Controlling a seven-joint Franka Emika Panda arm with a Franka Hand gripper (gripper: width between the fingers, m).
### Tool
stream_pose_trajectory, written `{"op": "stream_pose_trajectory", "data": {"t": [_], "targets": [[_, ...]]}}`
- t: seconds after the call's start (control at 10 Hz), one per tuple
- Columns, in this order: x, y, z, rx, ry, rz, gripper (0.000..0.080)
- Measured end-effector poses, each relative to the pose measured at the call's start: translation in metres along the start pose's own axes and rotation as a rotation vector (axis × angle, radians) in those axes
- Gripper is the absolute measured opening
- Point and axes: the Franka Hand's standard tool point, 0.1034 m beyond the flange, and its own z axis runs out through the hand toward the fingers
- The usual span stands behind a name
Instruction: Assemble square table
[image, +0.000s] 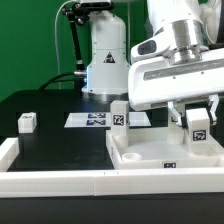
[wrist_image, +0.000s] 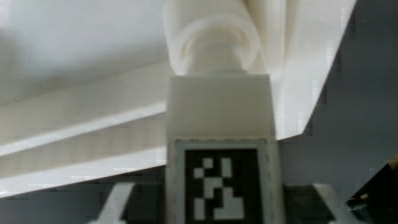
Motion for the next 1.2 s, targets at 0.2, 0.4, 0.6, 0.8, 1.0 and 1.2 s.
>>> {"op": "stream_pose_trajectory", "data": {"t": [0.2,0.4,0.6,0.8,1.0,1.2], "targets": [[-0.001,-0.001,-0.001,0.006,-0.047,0.006,0.0291],[-0.005,-0.001,0.002,0.011,-0.083,0.007,0.0367],[-0.005,-0.001,0.002,0.011,-0.084,0.007,0.0604],[-0.006,0.003,0.002,0.007,-0.088,0.010,0.0642],[-0.003,0.009,0.002,0.002,-0.088,0.011,0.0648],[0.006,0.016,-0.004,0.001,-0.093,0.019,0.0649]]}}
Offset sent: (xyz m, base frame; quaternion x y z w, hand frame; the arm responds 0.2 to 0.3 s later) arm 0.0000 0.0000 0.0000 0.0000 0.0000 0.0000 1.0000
